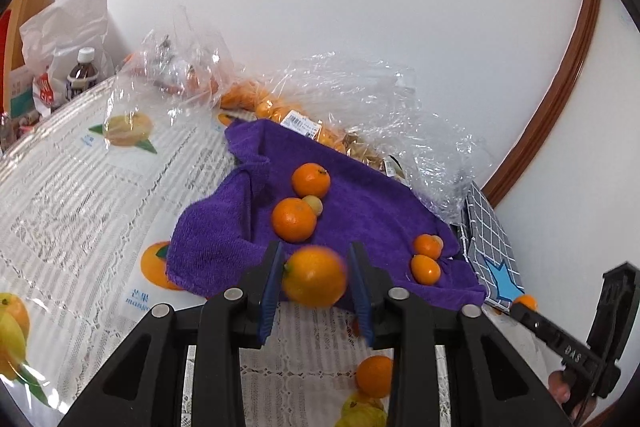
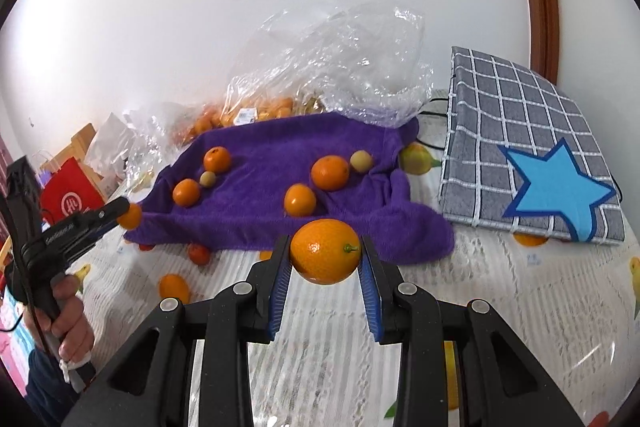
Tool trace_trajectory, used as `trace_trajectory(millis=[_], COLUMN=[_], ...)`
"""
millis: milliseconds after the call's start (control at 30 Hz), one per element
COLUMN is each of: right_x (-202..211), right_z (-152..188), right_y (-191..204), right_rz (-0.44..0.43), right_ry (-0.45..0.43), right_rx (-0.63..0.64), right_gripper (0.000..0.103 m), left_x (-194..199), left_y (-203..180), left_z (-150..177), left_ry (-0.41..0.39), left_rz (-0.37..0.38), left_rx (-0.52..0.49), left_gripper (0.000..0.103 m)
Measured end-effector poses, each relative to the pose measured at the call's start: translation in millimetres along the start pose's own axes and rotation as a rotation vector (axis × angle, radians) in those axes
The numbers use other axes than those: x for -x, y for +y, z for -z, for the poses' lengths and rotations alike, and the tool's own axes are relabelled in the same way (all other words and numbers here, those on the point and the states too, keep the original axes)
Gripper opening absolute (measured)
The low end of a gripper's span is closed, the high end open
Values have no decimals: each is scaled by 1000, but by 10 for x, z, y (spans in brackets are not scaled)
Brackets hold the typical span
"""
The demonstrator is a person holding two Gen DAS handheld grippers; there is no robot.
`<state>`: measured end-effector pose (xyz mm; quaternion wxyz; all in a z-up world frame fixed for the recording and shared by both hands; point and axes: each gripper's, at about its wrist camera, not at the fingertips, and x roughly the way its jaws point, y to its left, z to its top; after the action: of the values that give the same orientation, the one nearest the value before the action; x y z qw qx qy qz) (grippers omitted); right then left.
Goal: Organize fruits
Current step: 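Carry both held oranges over the purple towel with both tools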
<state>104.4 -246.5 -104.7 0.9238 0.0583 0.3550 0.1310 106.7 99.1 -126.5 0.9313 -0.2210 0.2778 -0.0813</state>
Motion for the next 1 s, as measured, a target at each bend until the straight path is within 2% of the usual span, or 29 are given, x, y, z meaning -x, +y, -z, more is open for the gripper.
trace_trajectory(millis=[133, 200, 300, 467, 600, 767, 833, 900, 1000], right_x=[-118, -211, -318, -467, -542, -590, -583, -562, -545], right_z=[-189, -267, -309, -285, -256, -212, -206, -197, -186], right_y=[-41, -64, -92, -78, -35, -25, -16, -13, -8], right_rz=[5, 3, -4, -29, -44, -60, -55, -67, -66], right_ry=[-5, -2, 14, 28, 44, 45, 44, 39, 33], right_rx=[12, 16, 8, 7, 18, 17, 25, 26, 31], right_gripper=[33, 33, 33, 33, 33, 33, 33, 33, 33], left_x=[23, -35, -107, -304, -439, -522, -546, -548, -525], left_y=[-52, -33, 42, 67, -74, -185, -187, -172, -152], left_z=[-82, -112, -76, 38, 183, 278, 300, 311, 307], left_ry=[-23, -2, 35, 162, 264, 297, 305, 301, 287], left_rz=[14, 23, -5, 6, 76, 67, 51, 41, 38], left_rx=[-8, 9, 26, 19, -35, -74, -77, -76, -70], left_gripper=[29, 29, 29, 32, 44, 44, 42, 32, 32])
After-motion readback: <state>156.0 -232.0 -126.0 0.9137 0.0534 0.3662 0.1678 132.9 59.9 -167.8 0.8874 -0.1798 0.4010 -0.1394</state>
